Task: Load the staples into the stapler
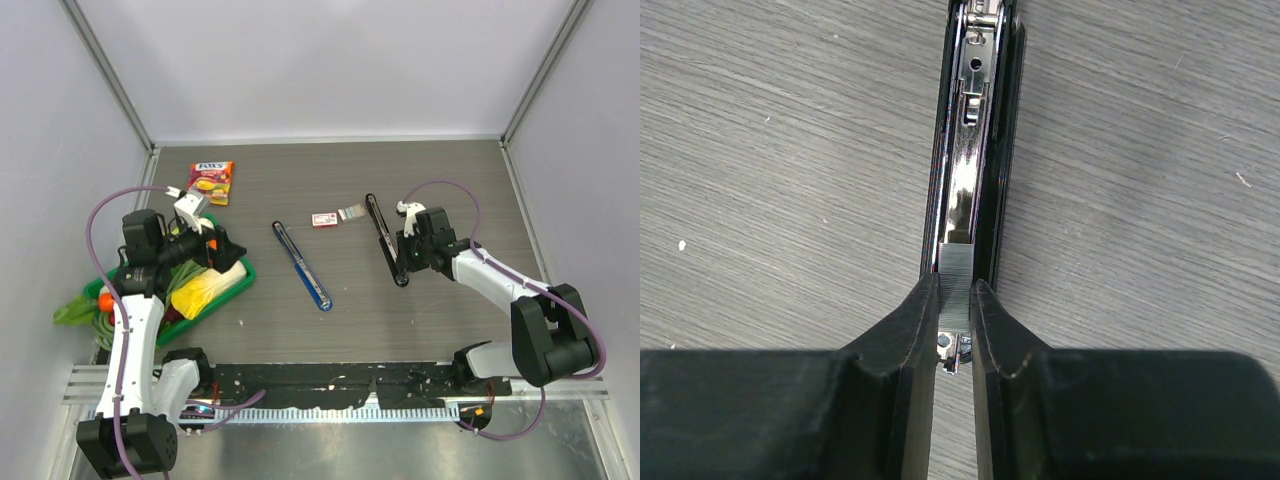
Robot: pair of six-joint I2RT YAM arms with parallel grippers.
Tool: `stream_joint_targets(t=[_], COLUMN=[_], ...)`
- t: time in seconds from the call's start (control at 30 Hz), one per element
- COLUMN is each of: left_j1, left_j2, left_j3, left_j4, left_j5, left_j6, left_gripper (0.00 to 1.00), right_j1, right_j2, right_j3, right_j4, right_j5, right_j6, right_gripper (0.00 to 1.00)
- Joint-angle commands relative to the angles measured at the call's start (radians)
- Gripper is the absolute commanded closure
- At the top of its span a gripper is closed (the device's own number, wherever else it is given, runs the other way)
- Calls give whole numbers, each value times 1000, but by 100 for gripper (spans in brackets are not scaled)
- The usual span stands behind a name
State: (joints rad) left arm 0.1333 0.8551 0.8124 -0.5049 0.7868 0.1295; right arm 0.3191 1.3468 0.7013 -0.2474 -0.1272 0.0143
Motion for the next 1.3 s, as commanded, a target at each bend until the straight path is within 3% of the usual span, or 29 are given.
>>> stream_joint_targets(t=[0.0, 0.37, 1.27], left_j1=[11, 14, 19], left_j2=[-13, -11, -10], left_j3=[-7, -9, -13], left_j4=[46, 49, 54], left_j5=[23, 25, 25], left_j6=[-16, -18, -16], left_gripper=[0, 0, 0], right_j1=[6, 17, 20], right_j2=[-5, -84, -32], right_j3=[32, 44, 15], right_j4=[-6, -27, -7], right_j5=[11, 5, 15], right_j6=[21, 53, 65], right_gripper=[82, 82, 82])
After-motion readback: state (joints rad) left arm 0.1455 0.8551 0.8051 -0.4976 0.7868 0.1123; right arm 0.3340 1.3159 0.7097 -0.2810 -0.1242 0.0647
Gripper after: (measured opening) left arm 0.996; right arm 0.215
